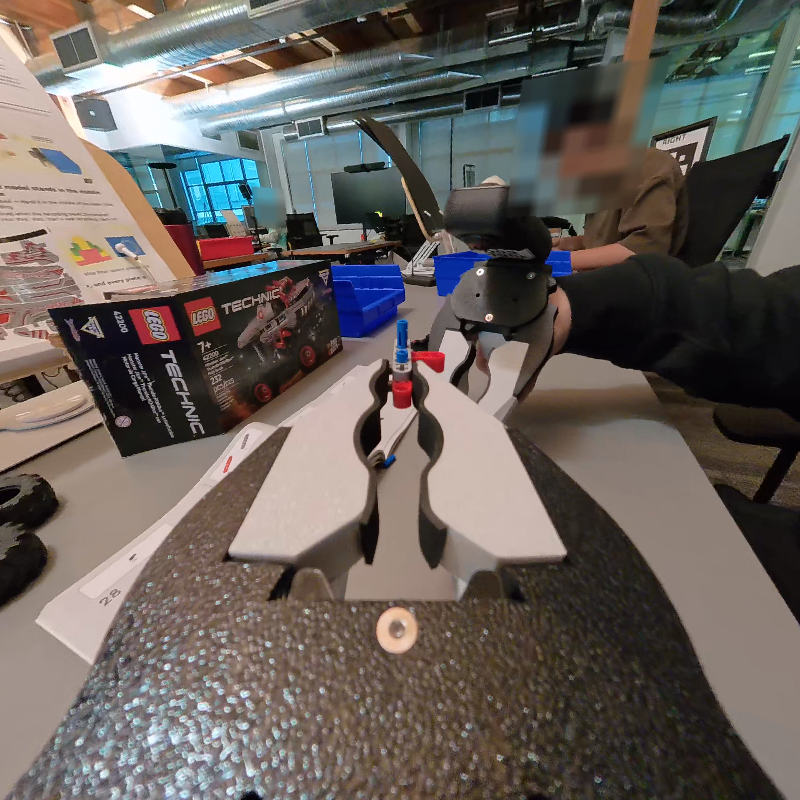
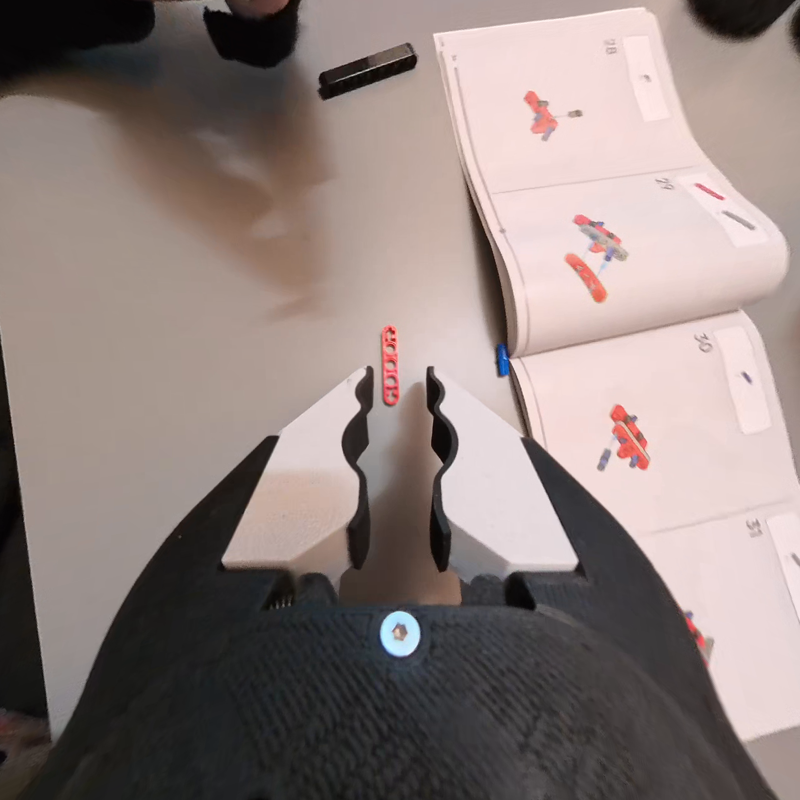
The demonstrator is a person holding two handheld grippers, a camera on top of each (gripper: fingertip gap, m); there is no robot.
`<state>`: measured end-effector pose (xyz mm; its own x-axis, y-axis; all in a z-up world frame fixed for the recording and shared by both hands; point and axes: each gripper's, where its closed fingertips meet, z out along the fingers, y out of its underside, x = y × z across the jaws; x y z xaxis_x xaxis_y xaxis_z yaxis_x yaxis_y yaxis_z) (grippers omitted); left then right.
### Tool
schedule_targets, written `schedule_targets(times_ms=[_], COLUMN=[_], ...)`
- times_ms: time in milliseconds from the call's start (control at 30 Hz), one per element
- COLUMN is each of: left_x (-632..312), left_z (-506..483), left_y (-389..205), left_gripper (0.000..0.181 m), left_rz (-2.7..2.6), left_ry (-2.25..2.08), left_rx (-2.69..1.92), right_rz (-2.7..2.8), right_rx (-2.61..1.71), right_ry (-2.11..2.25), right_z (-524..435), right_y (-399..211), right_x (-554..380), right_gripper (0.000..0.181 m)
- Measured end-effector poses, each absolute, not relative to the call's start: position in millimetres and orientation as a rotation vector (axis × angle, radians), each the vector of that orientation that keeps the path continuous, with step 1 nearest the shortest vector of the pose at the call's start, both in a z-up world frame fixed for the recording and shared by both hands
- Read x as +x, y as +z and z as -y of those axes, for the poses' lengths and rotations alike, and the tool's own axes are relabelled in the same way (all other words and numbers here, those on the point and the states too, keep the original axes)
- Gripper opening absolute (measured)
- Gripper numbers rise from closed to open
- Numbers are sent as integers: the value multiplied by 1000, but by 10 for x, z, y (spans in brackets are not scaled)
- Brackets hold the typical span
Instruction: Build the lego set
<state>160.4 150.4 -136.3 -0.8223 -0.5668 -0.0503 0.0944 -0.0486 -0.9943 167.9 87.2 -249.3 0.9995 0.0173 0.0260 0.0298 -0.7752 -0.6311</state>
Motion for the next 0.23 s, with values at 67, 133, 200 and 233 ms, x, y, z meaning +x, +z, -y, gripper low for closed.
schedule_targets(times_ms=[67, 133, 200, 233], left_x=[1613, 1627, 1640, 1643], left_z=[-1504, -1508, -1508, -1510], left_y=[-1385, -1412, -1445, -1454], left_gripper=[6, 6, 6, 6], left_rz=[-1785, -1792, -1805, -1807], left_ry=[-1908, -1887, -1872, -1864], left_rx=[-501, -503, -509, -508], right_rz=[80, 132, 155, 151], right_rx=[-2478, -2508, -2488, -2474], right_ry=[-8, -15, 36, 34], right_z=[-916, -918, -939, -948], right_y=[-2548, -2621, -2626, -2622], right_x=[1648, 1633, 1569, 1573], right_gripper=[22, 17, 5, 5])
